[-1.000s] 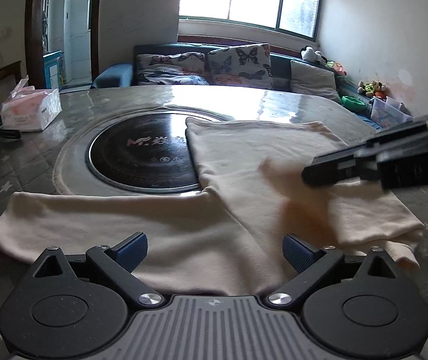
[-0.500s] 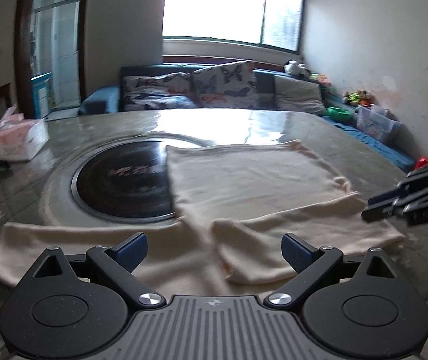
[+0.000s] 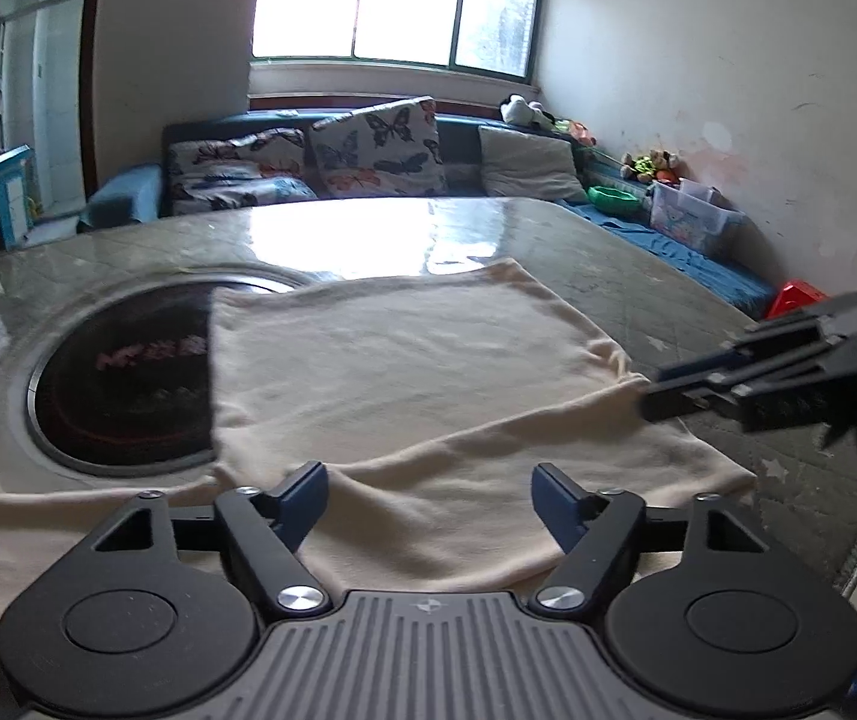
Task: Fold clothes
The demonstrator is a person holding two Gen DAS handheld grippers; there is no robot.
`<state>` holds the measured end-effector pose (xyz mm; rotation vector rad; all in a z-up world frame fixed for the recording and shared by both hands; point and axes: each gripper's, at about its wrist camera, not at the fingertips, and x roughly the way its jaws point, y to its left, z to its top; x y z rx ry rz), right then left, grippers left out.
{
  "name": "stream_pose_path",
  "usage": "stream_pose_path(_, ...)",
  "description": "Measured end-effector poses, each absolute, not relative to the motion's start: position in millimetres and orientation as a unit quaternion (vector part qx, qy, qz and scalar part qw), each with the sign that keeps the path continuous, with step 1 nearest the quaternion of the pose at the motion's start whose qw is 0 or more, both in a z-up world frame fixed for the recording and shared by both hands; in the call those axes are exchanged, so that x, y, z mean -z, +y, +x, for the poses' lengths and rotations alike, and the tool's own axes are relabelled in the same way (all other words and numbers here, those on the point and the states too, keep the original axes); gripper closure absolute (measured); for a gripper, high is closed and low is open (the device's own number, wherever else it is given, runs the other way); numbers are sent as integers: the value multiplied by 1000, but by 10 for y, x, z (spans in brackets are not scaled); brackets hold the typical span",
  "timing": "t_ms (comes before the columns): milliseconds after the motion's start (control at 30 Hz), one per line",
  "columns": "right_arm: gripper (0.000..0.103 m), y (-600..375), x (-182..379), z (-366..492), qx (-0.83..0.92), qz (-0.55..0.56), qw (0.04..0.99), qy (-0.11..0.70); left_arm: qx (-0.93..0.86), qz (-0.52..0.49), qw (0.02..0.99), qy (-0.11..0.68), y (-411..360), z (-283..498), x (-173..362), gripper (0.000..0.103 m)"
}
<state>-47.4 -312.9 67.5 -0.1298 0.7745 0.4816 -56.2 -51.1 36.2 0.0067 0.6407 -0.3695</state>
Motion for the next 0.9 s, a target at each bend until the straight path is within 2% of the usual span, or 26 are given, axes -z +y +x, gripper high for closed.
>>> stream_pose_path(100, 76, -3065, -608, -353, -237, -60, 894, 375, 186, -6, 927, 325, -539, -500, -302, 44)
stream_pose_path(267, 79, -3108, -471, -264, -229, -48, 894, 381, 174, -3, 925, 337, -525, -446, -236, 48)
stream_pose_path(333, 83, -3120, -465, -271, -228, -49, 895, 380, 165, -3, 926, 339, -462, -438, -220, 54)
stream_pose_path(633, 84, -3111, -440, -281, -229, -55, 896, 376, 145, -9, 933, 329, -358, -400, -289, 55)
stream_pose_path(733, 81, -3054, -440, -323, -227, -73, 898, 371, 134, 6, 935, 328, -380, -378, -226, 55)
stream_pose_path(833, 73, -2971, -470, -395, -230, -100, 897, 364, 136, 5, 936, 323, -327, -431, -272, 55)
stream_pose_path(900, 71, -2905, -509, -466, -242, -115, 894, 359, 130, 5, 938, 321, -260, -470, -298, 54)
